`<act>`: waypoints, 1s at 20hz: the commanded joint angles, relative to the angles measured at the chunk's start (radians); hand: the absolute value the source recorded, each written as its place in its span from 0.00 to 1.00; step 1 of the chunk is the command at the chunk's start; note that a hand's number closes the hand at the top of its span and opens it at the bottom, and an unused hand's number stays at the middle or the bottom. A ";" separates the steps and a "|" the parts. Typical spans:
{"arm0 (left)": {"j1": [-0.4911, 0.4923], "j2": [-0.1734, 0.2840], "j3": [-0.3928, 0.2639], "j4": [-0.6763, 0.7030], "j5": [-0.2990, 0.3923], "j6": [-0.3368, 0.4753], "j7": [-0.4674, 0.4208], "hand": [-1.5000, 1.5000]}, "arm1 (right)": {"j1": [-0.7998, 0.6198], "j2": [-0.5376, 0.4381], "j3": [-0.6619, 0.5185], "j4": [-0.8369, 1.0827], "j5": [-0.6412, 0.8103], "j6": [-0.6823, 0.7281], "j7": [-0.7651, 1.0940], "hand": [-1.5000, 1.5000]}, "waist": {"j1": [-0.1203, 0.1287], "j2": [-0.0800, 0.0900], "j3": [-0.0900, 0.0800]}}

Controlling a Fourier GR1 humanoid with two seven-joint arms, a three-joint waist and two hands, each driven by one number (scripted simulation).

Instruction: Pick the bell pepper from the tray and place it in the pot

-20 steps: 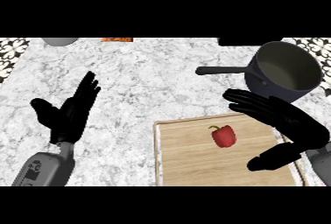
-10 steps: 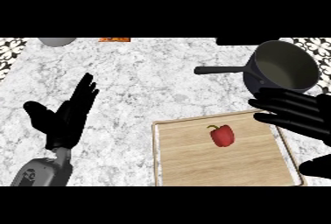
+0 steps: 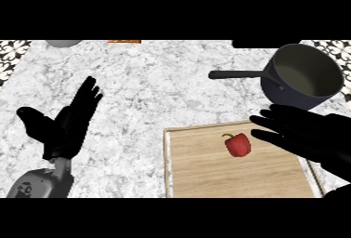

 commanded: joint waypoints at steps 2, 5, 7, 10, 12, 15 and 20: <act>0.032 -0.019 -0.014 -0.031 -0.022 -0.025 -0.007 0.50 | -0.025 0.128 0.067 -0.037 0.070 0.082 0.191 0.00 | 0.006 0.002 0.001; 0.012 0.007 0.037 -0.054 0.019 -0.061 0.039 0.50 | -0.077 0.176 0.077 0.009 0.095 0.154 0.241 0.00 | 0.009 0.002 0.001; -0.003 -0.013 0.025 -0.033 -0.030 -0.016 0.049 0.50 | -0.015 0.232 0.163 0.008 0.211 0.108 0.257 0.00 | 0.004 0.002 0.001; -0.046 -0.065 -0.005 -0.003 -0.071 0.017 0.052 0.50 | -0.045 0.231 0.172 0.069 0.296 0.151 0.225 0.00 | 0.003 0.004 0.001; 0.110 -0.041 0.012 -0.032 -0.034 -0.065 -0.057 0.50 | -0.031 0.212 0.119 0.064 0.312 0.173 0.210 0.00 | 0.006 0.002 0.001; 0.041 -0.039 0.035 -0.047 -0.051 -0.055 0.026 0.50 | 0.050 0.266 0.124 0.027 0.399 0.138 0.216 0.00 | -0.001 0.001 0.001; 0.010 -0.062 0.060 -0.047 -0.068 -0.054 0.064 0.50 | 0.136 0.314 0.076 0.060 0.462 0.091 0.103 0.00 | -0.004 0.002 0.002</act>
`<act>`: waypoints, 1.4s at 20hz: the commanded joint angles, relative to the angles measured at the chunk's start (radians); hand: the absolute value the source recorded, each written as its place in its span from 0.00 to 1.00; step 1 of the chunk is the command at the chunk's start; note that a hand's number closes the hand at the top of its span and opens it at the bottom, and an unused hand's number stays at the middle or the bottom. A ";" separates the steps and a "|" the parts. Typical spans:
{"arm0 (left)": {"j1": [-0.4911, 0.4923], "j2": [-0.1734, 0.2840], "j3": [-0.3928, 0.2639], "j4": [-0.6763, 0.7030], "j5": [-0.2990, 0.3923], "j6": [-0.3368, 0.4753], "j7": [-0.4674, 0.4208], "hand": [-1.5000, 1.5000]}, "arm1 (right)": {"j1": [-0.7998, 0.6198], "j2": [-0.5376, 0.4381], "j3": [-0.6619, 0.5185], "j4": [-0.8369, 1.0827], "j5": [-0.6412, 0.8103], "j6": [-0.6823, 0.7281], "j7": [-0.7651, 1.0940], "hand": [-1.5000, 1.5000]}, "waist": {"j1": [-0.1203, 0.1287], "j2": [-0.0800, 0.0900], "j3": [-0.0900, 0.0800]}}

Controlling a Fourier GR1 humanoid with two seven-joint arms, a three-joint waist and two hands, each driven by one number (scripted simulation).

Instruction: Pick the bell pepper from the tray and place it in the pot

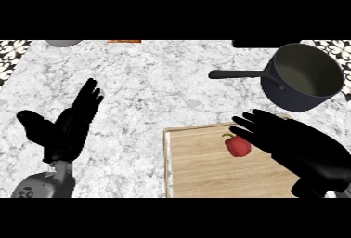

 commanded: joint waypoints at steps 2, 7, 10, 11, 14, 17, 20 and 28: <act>-0.011 -0.030 -0.001 -0.033 -0.038 0.009 0.040 0.50 | 0.048 0.096 0.004 0.027 0.102 -0.033 -0.057 0.00 | 0.000 0.000 0.000; 0.052 -0.041 0.025 0.022 -0.035 -0.059 -0.064 0.50 | 0.099 0.176 0.019 0.005 0.170 -0.021 -0.032 0.00 | 0.000 0.000 0.000; 0.039 -0.033 0.037 -0.033 -0.038 -0.061 0.012 0.50 | 0.139 0.172 -0.025 -0.023 0.198 0.018 -0.010 0.00 | -0.001 -0.001 0.000; 0.008 -0.017 0.073 -0.004 -0.025 -0.072 0.009 0.50 | 0.082 0.246 0.033 0.054 0.240 0.010 0.021 0.00 | 0.002 0.000 0.000; -0.027 -0.056 0.046 0.018 -0.050 -0.055 0.027 0.50 | 0.017 0.233 -0.021 0.090 0.267 0.054 0.009 0.00 | 0.000 0.000 0.000; 0.000 -0.092 0.023 0.021 -0.089 -0.038 -0.003 0.50 | 0.061 0.319 0.045 0.094 0.352 0.024 0.071 0.00 | 0.000 0.000 0.000; 0.030 -0.071 0.054 -0.031 -0.073 -0.073 0.025 0.50 | 0.074 0.296 0.013 0.121 0.388 0.028 -0.001 0.00 | 0.000 0.000 0.000; 0.024 -0.105 0.053 -0.017 -0.109 -0.066 0.004 0.50 | 0.064 0.341 0.069 0.245 0.541 -0.011 -0.013 0.00 | -0.001 0.000 0.000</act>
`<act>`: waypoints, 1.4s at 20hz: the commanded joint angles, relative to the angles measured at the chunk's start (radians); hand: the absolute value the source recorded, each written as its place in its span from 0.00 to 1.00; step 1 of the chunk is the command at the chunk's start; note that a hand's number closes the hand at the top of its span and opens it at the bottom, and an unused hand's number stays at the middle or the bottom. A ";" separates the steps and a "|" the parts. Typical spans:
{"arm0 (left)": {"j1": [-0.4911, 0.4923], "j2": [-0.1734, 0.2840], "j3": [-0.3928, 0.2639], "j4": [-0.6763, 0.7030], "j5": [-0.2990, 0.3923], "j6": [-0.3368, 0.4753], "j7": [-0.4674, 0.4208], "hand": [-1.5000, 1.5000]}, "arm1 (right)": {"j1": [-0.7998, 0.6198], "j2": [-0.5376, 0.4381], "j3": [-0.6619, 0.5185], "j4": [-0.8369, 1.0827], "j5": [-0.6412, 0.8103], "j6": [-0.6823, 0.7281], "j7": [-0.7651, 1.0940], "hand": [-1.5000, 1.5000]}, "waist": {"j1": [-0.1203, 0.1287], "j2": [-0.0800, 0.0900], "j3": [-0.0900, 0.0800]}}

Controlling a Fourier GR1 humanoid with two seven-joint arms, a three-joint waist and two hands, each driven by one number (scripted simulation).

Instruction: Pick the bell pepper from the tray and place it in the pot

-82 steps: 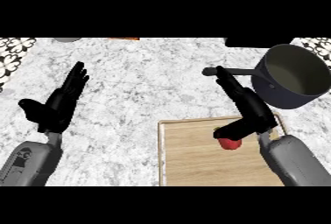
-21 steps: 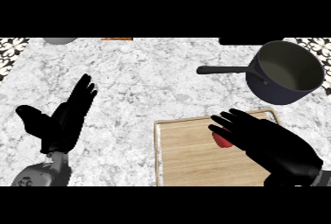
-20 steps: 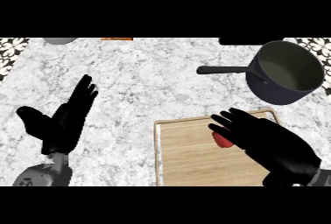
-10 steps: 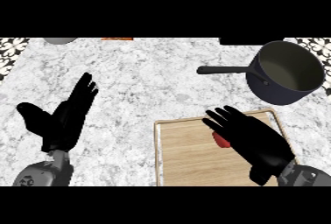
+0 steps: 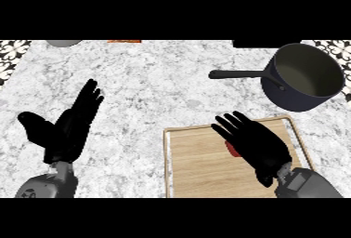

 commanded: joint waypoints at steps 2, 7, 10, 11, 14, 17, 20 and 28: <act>0.007 -0.020 -0.012 -0.043 -0.034 0.011 0.034 0.50 | 0.024 0.005 -0.016 0.034 0.081 -0.006 -0.007 0.00 | -0.002 -0.001 0.000; 0.069 -0.033 0.003 -0.048 -0.020 -0.024 -0.018 0.50 | -0.009 0.065 0.000 0.092 0.147 0.016 -0.018 0.00 | 0.001 -0.001 0.000; -0.042 -0.015 0.050 0.000 -0.007 -0.031 0.048 0.50 | 0.013 0.078 -0.001 0.170 0.193 -0.072 -0.041 0.00 | -0.002 0.000 0.000; -0.062 -0.029 0.067 0.111 -0.011 -0.041 -0.040 0.50 | -0.048 0.104 -0.039 0.159 0.167 0.011 -0.041 0.00 | -0.003 0.001 0.000; 0.072 0.005 0.038 -0.077 -0.014 -0.055 0.025 0.50 | -0.021 0.123 -0.011 0.179 0.132 -0.017 -0.111 1.00 | 0.007 -0.001 0.000; 0.023 -0.044 0.030 0.014 -0.031 -0.038 -0.030 0.50 | -0.004 0.134 0.000 0.187 0.151 -0.107 -0.173 1.00 | 0.000 0.000 0.000; 0.009 -0.031 0.069 0.080 -0.016 -0.073 -0.066 0.50 | -0.023 0.120 -0.044 0.193 0.155 -0.089 -0.229 1.00 | -0.002 0.000 0.000; 0.022 -0.032 0.055 -0.012 -0.029 -0.060 0.018 0.50 | 0.015 0.271 -0.197 0.202 0.190 -0.092 0.023 1.00 | -0.011 -0.003 -0.001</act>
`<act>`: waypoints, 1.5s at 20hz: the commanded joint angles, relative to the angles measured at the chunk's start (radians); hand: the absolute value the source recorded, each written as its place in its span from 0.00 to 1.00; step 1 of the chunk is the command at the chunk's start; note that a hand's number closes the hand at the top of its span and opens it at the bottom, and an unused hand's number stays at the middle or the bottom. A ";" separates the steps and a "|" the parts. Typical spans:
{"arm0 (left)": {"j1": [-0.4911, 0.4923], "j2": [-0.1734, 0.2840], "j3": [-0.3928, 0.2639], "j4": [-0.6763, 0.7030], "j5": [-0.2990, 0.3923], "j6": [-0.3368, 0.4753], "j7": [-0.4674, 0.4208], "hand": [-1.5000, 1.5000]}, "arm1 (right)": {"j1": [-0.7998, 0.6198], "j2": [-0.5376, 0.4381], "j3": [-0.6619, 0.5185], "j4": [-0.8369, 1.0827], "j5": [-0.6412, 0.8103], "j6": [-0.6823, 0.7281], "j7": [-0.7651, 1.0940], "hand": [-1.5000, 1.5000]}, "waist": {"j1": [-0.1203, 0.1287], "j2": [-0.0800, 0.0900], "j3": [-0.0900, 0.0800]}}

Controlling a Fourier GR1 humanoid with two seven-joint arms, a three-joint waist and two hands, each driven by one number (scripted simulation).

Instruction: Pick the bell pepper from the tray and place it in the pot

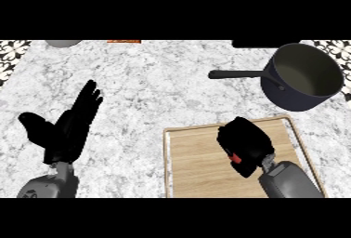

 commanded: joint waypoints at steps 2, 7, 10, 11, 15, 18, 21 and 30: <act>0.025 0.007 0.033 -0.002 -0.001 0.022 -0.002 0.50 | 0.068 0.139 -0.299 0.051 -0.005 -0.049 0.391 1.00 | -0.095 -0.004 0.003; 0.041 0.018 0.065 -0.004 -0.002 0.041 -0.004 0.50 | 0.104 0.208 -0.537 0.044 0.006 -0.136 0.697 1.00 | -0.205 -0.015 0.002; 0.051 0.022 0.079 -0.009 -0.009 0.056 0.000 0.50 | 0.101 0.250 -0.641 0.006 0.068 -0.214 0.918 1.00 | -0.210 -0.028 -0.006; 0.049 0.024 0.082 -0.008 -0.005 0.053 -0.002 0.50 | 0.080 0.250 -0.664 -0.009 0.090 -0.243 0.988 1.00 | -0.196 -0.024 -0.009; 0.050 0.023 0.070 -0.009 -0.005 0.044 0.001 0.50 | 0.004 0.252 -0.700 -0.096 0.174 -0.323 1.268 1.00 | -0.130 -0.028 -0.012; 0.040 0.023 0.041 -0.016 -0.009 0.023 0.005 0.50 | -0.065 0.253 -0.686 -0.144 0.278 -0.357 1.460 1.00 | -0.066 -0.020 -0.012; 0.020 0.018 0.017 -0.027 -0.003 0.003 0.001 0.50 | -0.157 0.253 -0.658 -0.173 0.431 -0.337 1.553 1.00 | -0.006 -0.010 -0.015; -0.028 -0.020 -0.056 0.006 -0.009 -0.024 0.005 0.50 | -0.529 0.253 -0.596 -0.083 0.793 -0.153 1.633 1.00 | 0.091 0.010 -0.009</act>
